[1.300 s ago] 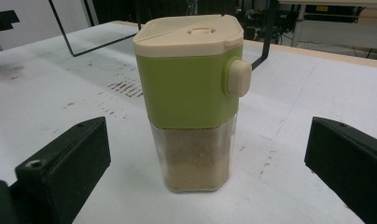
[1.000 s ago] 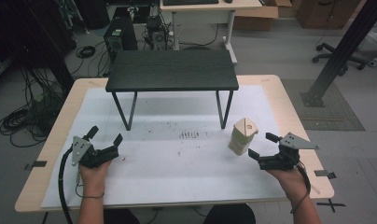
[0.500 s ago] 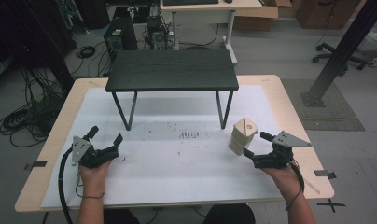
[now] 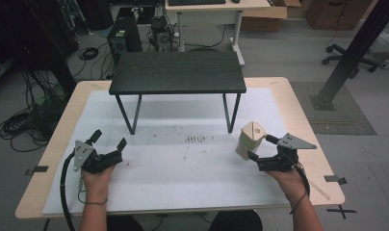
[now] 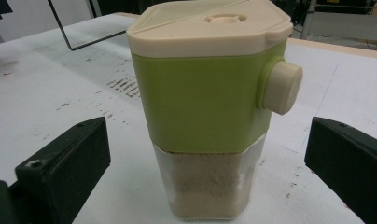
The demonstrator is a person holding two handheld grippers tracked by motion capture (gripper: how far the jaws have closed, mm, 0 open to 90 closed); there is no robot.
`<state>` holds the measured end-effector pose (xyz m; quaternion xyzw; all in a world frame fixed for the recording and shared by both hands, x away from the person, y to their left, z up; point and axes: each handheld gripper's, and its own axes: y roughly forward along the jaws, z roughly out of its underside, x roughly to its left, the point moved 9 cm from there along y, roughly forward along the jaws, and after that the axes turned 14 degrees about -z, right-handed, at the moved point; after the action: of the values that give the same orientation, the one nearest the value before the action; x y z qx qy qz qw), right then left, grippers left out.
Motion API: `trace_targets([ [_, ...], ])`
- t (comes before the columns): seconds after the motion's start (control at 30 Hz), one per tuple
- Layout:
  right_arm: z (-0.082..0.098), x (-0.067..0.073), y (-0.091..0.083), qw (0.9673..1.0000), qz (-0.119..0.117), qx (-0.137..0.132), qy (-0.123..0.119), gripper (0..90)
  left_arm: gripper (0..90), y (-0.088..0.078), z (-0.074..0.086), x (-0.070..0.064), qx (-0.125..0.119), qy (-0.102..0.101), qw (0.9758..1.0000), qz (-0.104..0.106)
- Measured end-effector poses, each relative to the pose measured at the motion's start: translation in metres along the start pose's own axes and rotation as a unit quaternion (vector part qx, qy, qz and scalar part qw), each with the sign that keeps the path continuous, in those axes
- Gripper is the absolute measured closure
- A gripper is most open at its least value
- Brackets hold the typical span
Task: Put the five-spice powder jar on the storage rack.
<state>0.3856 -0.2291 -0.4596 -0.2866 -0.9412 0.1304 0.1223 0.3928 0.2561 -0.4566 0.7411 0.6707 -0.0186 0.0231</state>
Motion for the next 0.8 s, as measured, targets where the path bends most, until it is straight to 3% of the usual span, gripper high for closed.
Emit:
trace_targets([
  [0.8, -0.002, 0.0, 0.015, 1.0, -0.001, 0.001, 0.002, 0.0, 0.4, 0.0, 0.0, 0.0, -0.001, -0.002, 1.0, 0.002],
])
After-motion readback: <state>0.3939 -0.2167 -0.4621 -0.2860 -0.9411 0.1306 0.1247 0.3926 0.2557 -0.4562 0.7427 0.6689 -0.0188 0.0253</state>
